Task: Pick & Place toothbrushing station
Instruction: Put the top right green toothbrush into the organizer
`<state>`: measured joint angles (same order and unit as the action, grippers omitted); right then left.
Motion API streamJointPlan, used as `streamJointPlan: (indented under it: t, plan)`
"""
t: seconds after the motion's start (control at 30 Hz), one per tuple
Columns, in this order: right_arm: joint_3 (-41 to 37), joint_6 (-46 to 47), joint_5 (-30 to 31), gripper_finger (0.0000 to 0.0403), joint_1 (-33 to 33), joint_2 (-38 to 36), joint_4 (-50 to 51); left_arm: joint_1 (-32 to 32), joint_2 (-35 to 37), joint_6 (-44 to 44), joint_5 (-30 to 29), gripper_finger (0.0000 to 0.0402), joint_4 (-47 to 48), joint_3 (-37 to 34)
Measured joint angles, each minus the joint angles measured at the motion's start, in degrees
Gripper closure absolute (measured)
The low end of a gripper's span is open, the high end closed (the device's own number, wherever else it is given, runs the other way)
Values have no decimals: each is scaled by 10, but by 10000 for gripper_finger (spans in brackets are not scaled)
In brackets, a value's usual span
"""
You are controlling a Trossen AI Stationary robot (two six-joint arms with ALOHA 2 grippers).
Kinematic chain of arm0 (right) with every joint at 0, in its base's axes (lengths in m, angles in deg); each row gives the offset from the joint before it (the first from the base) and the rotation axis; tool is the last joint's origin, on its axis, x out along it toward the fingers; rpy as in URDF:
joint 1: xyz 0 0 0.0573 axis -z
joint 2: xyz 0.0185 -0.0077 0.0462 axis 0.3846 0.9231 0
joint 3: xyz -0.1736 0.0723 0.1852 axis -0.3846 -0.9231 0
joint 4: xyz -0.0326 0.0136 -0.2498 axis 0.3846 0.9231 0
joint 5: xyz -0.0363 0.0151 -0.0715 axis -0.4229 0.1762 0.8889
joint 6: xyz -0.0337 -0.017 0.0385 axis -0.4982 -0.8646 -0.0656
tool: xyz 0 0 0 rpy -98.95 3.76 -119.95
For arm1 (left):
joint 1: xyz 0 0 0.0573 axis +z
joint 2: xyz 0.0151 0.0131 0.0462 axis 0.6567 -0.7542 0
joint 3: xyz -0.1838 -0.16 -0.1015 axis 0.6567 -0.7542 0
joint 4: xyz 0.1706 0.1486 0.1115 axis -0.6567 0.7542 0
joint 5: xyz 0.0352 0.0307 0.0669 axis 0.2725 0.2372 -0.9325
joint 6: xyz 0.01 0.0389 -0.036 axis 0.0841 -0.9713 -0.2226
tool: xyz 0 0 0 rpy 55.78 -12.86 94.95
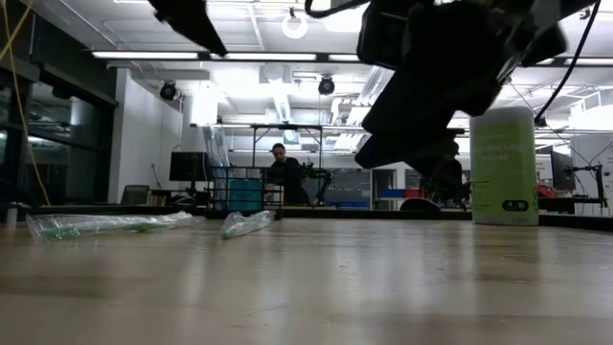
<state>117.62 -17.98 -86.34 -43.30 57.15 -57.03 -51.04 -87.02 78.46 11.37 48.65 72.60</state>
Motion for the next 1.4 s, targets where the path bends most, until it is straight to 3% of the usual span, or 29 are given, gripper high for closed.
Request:
streamJointPlan:
  t: [0.23,0.53,0.7,0.83,1.13,1.4]
  plan:
    - [0,-73,-35,266,47,0,-3,-89,56,48,2,345,7,0]
    - [38,-182,-64,266,108,0,4,-167,57,140,-9,346,22,-34]
    - [111,-265,-74,266,124,0,103,-209,56,177,-21,346,-27,-80]
    - [171,-344,-47,266,129,0,206,-236,56,181,-43,346,-86,-118]
    - [209,-440,-28,266,162,0,333,-252,56,184,-57,346,-191,-180]
    - [209,-483,-29,266,186,9,325,-253,56,193,-56,346,-213,-195]
